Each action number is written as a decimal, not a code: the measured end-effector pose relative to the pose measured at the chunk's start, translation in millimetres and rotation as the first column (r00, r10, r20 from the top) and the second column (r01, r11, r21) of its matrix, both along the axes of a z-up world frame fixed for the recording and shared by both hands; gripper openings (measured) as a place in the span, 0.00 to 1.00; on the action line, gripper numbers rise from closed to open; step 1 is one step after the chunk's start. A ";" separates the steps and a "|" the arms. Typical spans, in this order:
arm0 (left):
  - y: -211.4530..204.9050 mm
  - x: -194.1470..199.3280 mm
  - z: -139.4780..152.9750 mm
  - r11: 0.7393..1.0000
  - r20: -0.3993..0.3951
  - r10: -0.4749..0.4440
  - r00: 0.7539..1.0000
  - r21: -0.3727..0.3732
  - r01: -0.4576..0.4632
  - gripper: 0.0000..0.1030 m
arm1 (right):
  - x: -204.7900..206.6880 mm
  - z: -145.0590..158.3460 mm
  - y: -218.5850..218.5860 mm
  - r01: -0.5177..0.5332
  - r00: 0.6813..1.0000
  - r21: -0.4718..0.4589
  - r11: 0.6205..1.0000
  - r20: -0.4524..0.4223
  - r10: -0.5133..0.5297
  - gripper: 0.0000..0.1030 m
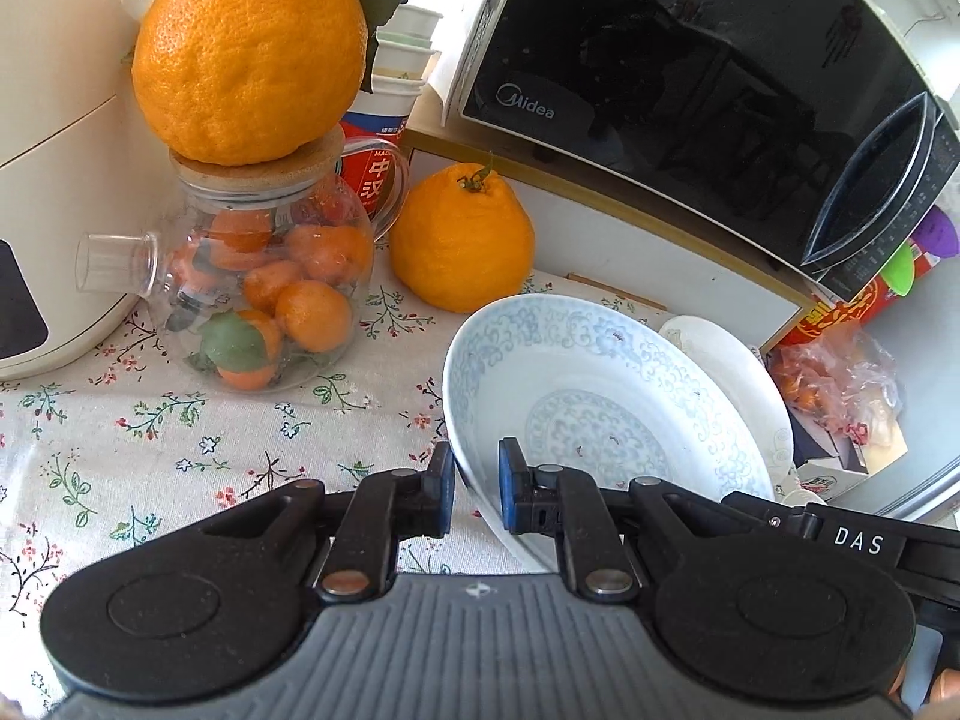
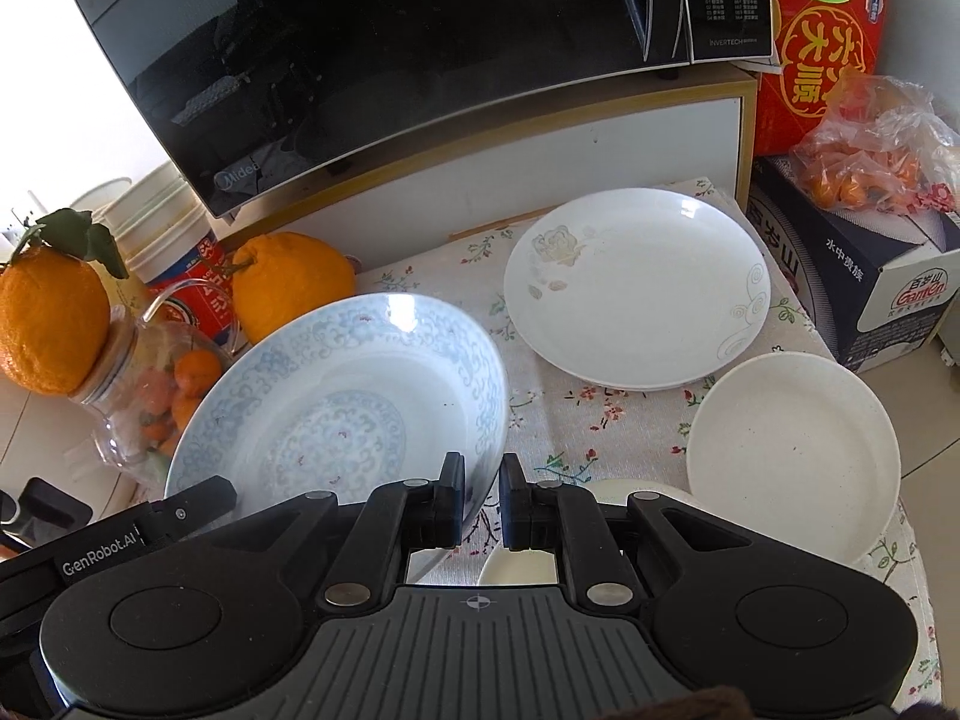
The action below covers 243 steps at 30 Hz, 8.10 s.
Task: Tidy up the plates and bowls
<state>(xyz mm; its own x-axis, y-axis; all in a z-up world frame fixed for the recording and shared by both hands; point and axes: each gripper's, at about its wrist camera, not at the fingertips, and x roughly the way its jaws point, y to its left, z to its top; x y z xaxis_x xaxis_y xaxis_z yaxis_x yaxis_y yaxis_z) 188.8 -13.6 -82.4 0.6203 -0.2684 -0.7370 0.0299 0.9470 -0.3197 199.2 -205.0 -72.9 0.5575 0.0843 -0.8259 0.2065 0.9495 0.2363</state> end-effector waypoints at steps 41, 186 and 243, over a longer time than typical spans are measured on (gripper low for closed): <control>86.0 -157.5 22.0 0.998 0.045 0.063 0.997 -0.016 -0.063 0.14 | -132.1 40.2 93.8 -0.281 0.955 -0.061 0.958 0.077 0.285 0.14; -66.3 -28.2 -4.4 0.995 -0.084 -0.049 0.995 0.079 0.056 0.81 | -99.6 7.5 -157.2 0.467 0.882 0.183 0.865 -0.033 -0.470 0.63; -130.7 53.5 -2.6 0.993 -0.008 -0.120 0.993 -0.020 0.120 0.12 | 29.0 -23.9 -146.0 0.236 0.967 0.177 0.955 0.050 -0.248 0.10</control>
